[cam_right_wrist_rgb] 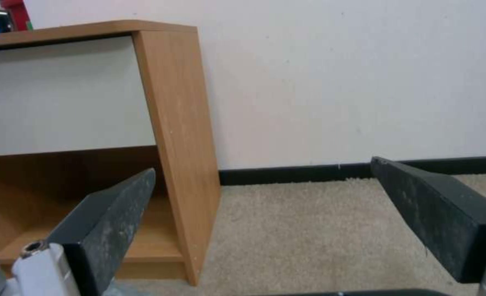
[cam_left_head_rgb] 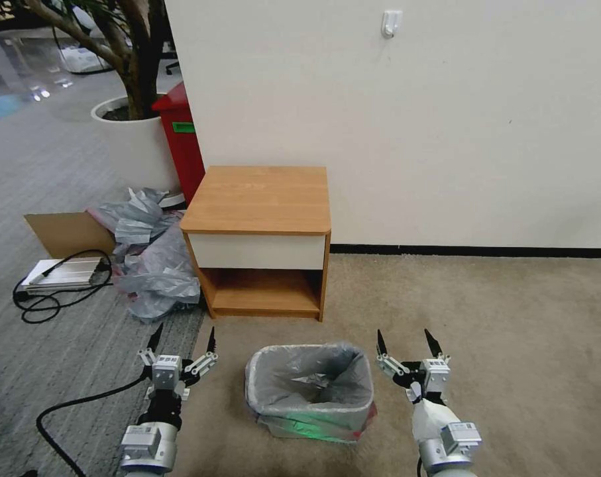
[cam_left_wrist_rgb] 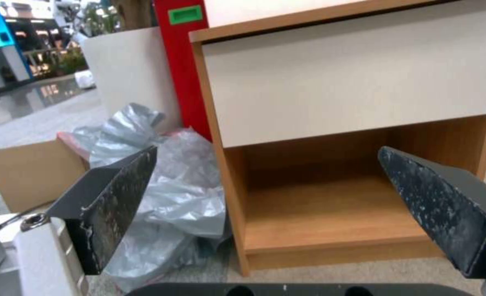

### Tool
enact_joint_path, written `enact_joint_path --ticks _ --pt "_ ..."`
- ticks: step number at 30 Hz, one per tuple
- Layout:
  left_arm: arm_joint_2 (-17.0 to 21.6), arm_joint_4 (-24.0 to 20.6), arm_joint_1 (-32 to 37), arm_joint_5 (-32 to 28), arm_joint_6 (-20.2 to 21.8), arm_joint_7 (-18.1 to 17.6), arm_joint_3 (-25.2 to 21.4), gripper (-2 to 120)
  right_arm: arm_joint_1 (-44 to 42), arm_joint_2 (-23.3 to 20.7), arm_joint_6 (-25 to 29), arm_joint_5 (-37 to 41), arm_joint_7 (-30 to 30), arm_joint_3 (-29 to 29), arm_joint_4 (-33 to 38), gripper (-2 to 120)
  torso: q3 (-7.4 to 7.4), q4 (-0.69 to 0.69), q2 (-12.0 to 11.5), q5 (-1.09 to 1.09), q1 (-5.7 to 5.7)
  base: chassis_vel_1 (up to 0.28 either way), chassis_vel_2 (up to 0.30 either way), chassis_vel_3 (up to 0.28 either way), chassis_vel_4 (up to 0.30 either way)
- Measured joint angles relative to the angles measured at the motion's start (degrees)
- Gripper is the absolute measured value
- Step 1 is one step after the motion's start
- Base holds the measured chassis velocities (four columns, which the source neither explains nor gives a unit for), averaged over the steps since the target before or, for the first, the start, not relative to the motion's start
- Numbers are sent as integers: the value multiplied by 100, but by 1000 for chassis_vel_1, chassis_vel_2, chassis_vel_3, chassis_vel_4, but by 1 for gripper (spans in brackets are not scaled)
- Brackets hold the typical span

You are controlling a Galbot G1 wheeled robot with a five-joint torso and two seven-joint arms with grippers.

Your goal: Pick up the garbage bag from the table and place it over the trash can.

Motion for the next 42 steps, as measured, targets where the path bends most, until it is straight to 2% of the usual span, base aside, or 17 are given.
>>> enact_joint_path --ticks 42 --pt "0 -10 -5 -27 48 -16 15 100 10 -16 -40 11 -13 -16 30 100 0 0 0 0 0 0 0 0 0"
